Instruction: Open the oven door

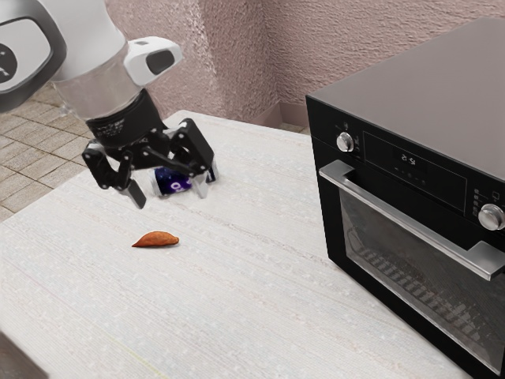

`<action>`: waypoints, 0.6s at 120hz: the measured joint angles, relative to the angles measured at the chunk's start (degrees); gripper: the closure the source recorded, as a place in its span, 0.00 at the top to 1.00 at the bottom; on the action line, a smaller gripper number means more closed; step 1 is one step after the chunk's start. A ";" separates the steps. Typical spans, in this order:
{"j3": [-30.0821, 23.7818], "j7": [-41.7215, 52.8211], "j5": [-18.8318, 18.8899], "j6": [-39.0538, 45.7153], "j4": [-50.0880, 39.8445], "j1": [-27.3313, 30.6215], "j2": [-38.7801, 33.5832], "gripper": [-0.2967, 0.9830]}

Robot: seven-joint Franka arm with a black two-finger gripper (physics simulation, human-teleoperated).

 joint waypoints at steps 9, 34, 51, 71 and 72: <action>-0.02 -11.89 0.43 -0.24 -0.44 -0.06 -0.57 0.77; -7.03 -37.86 1.37 5.03 5.94 -4.95 4.02 0.77; -9.74 -50.65 1.49 13.31 -3.19 -9.19 -3.02 0.77; -11.69 -62.38 -0.28 21.64 -5.21 -9.25 -2.45 0.77; -11.69 -62.88 -0.42 21.95 -5.24 -9.17 -2.36 0.77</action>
